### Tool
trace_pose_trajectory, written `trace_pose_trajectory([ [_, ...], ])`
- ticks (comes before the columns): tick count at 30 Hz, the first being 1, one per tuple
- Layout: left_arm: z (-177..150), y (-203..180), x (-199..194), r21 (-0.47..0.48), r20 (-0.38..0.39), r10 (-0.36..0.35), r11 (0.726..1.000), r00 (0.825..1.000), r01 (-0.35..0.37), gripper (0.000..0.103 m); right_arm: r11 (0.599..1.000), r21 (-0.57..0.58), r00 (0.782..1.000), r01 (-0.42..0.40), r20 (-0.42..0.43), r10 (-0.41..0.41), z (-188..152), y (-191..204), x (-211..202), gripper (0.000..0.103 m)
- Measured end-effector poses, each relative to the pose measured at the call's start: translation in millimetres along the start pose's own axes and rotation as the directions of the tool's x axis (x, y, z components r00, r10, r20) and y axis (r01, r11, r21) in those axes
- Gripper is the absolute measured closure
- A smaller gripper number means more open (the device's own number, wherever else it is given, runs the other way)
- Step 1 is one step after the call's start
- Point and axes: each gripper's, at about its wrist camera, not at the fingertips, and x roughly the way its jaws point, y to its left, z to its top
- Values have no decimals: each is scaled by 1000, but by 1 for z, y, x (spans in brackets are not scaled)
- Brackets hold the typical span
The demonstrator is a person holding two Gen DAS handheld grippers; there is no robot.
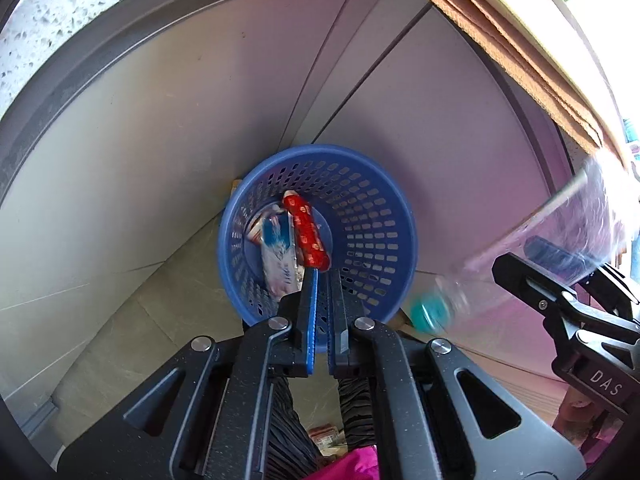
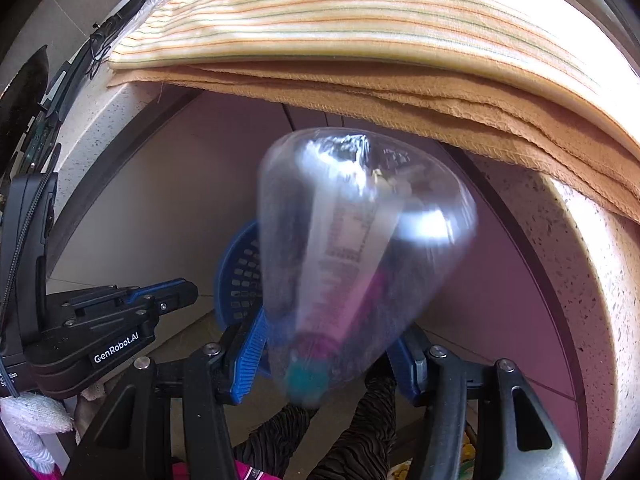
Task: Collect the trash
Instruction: 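Open both tools to drop the bottle and tube into the wastebasket, then raise both tools back over the towel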
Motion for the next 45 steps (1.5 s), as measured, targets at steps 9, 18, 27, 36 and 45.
trace_pose_trajectory([
  [9, 2, 1, -3, -1, 3, 17, 1000, 1000, -17, 103, 1000, 11, 1000, -12, -4, 12, 0, -9, -3, 44],
  [18, 7, 0, -20, -1, 38, 21, 1000, 999, -21, 102, 999, 13, 999, -40, 25, 39, 5, -15, -20, 44],
  [27, 20, -14, -53, 25, 116, 32, 999, 993, -36, 80, 996, 7, 992, -83, 94, 82, 16, -25, -61, 40],
  [36, 49, -37, -99, 35, 224, 9, 999, 975, -17, 70, 993, 11, 971, -114, 214, 109, 35, -52, -120, 31],
  [45, 91, -74, -133, 55, 336, -19, 999, 942, 1, 49, 993, 35, 935, -112, 341, 94, 73, -98, -168, 18],
])
